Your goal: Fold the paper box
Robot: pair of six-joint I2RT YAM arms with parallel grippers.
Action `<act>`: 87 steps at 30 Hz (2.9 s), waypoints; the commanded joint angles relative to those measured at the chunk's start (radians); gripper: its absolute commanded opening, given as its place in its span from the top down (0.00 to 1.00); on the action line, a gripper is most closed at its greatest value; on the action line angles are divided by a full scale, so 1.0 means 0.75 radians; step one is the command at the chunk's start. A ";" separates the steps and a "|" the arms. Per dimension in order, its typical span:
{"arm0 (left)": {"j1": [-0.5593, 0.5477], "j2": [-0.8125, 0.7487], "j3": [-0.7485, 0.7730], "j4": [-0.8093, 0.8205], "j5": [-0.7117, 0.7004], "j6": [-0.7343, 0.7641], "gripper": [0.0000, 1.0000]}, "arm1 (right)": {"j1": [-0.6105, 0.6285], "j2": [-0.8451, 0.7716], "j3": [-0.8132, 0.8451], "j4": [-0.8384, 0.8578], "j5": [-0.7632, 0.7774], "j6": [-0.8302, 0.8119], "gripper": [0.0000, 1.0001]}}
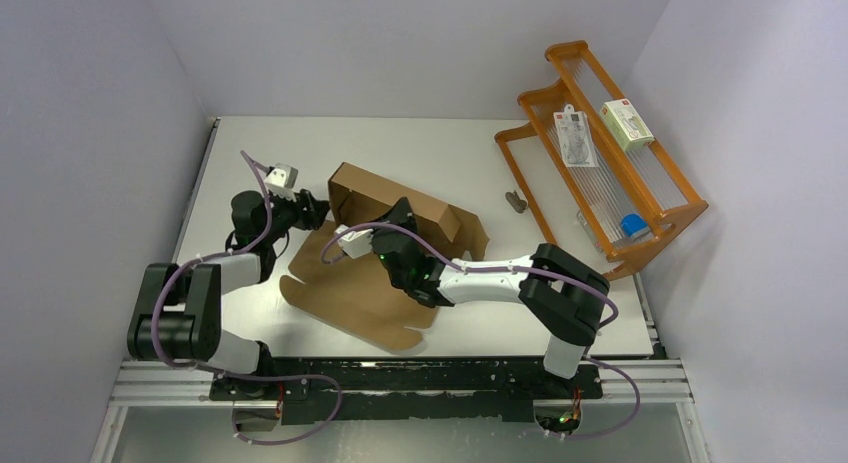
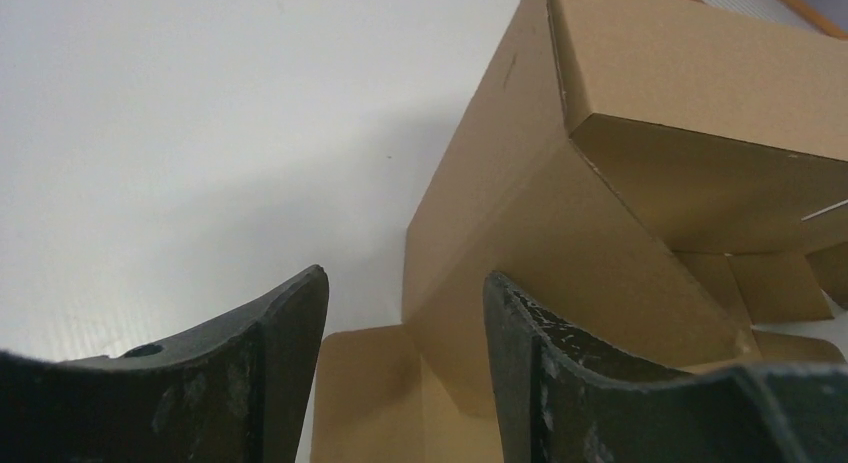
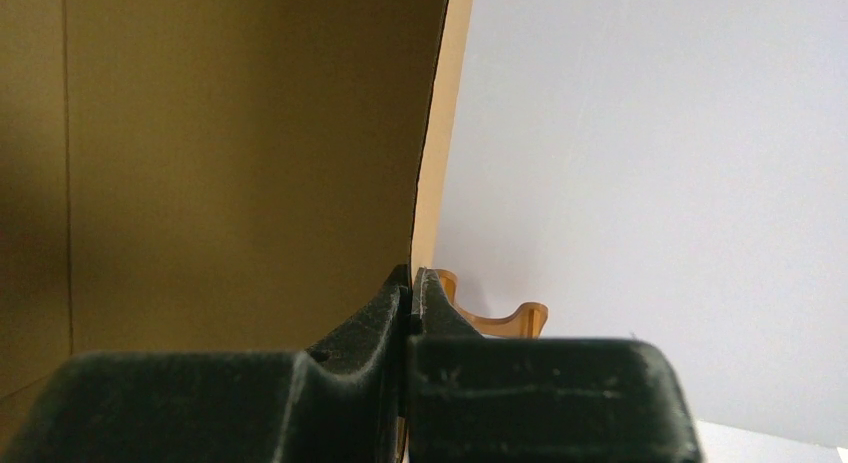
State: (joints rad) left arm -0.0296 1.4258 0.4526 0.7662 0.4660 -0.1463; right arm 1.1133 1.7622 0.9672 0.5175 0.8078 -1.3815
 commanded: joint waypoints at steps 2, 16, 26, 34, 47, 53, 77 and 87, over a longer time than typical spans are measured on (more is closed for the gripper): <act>0.007 0.113 0.064 0.175 0.225 0.051 0.36 | 0.025 0.005 0.003 -0.183 -0.102 0.068 1.00; 0.005 0.318 0.163 0.418 0.402 -0.032 0.31 | 0.030 0.000 0.044 -0.317 -0.153 0.145 1.00; -0.026 0.445 0.237 0.504 0.349 -0.053 0.28 | 0.031 0.012 0.080 -0.404 -0.190 0.198 1.00; -0.067 0.465 0.242 0.489 0.174 -0.050 0.33 | 0.030 0.014 0.094 -0.419 -0.208 0.218 1.00; -0.206 0.370 0.214 0.302 -0.299 -0.094 0.52 | 0.031 -0.014 0.091 -0.422 -0.211 0.236 1.00; -0.251 0.369 0.202 0.288 -0.468 -0.146 0.65 | 0.030 -0.030 0.092 -0.434 -0.212 0.254 1.00; -0.521 0.216 0.147 0.042 -1.390 -0.339 0.78 | 0.031 -0.060 0.085 -0.441 -0.218 0.296 1.00; -0.633 0.205 0.175 -0.160 -1.813 -0.525 0.75 | 0.029 -0.073 0.079 -0.444 -0.224 0.312 1.00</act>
State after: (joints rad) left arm -0.5018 1.5822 0.5598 0.8001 -0.6014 -0.4461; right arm 1.1072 1.7111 1.0496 0.2909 0.7025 -1.2072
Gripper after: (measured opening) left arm 0.274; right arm 0.016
